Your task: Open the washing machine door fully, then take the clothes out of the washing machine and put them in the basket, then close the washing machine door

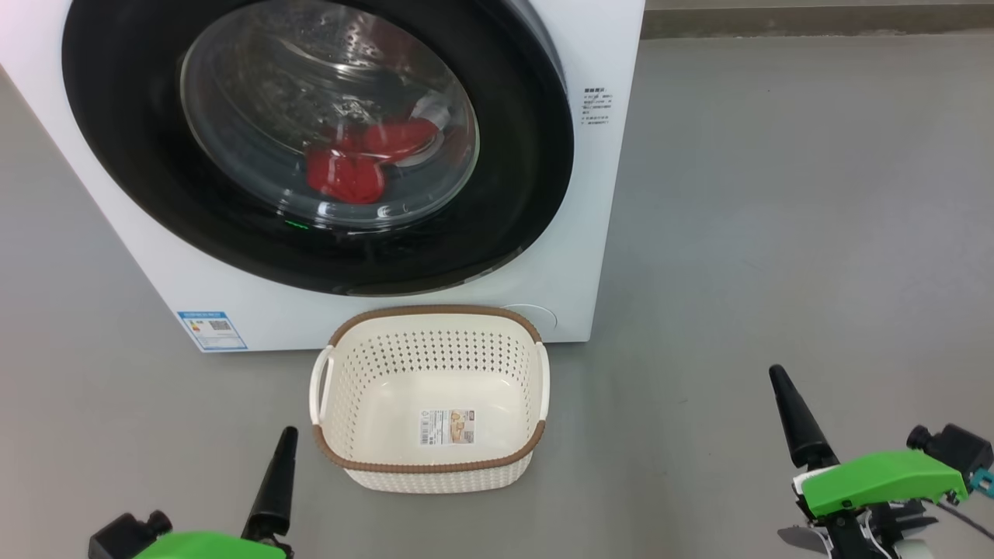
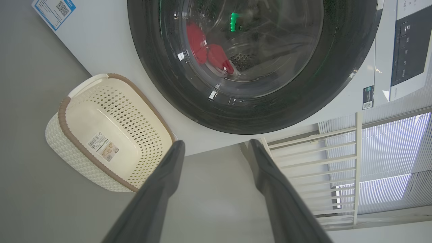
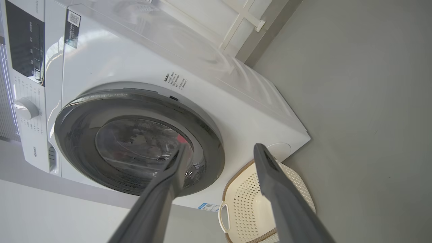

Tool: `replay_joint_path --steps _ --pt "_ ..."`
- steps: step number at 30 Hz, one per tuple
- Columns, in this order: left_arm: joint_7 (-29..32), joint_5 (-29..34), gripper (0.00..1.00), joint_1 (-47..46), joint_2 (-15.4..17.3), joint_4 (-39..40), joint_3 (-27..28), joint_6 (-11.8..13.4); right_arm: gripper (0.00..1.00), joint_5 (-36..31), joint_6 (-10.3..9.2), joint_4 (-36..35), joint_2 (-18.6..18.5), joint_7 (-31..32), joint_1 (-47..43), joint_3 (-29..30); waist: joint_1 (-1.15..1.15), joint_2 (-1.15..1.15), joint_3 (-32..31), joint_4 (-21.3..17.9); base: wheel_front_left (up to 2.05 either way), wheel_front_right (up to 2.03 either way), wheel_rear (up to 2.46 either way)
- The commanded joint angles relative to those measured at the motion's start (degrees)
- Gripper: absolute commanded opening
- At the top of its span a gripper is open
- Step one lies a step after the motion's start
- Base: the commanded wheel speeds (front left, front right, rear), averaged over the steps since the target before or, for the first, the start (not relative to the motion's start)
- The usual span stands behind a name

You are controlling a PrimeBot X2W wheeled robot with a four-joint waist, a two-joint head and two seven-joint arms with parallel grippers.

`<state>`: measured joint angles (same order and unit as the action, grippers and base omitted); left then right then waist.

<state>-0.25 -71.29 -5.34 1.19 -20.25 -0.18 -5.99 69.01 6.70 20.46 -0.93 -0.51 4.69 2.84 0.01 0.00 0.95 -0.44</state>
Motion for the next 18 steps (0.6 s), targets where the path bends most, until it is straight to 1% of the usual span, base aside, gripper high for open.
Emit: replay_joint_path --steps 1,9,18 --pt "-0.8 2.2 1.00 -3.1 0.8 1.7 0.3 0.4 1.00 -2.5 0.27 -1.9 -0.7 -0.7 3.5 -0.7 -0.01 0.00 0.0 -0.1 0.00 0.00 0.00" --pt "-2.2 9.5 1.00 -4.1 0.9 1.7 -0.4 1.3 1.00 -9.7 0.32 -2.4 -0.9 -2.0 4.6 -1.8 -0.01 0.00 0.2 -0.3 0.00 0.00 0.00" --pt "-3.7 17.0 1.00 -5.4 1.0 1.7 -1.1 1.9 1.00 -16.6 0.38 -2.6 -1.0 -3.5 5.8 -3.3 -0.01 0.00 0.4 -0.4 0.00 0.00 0.00"
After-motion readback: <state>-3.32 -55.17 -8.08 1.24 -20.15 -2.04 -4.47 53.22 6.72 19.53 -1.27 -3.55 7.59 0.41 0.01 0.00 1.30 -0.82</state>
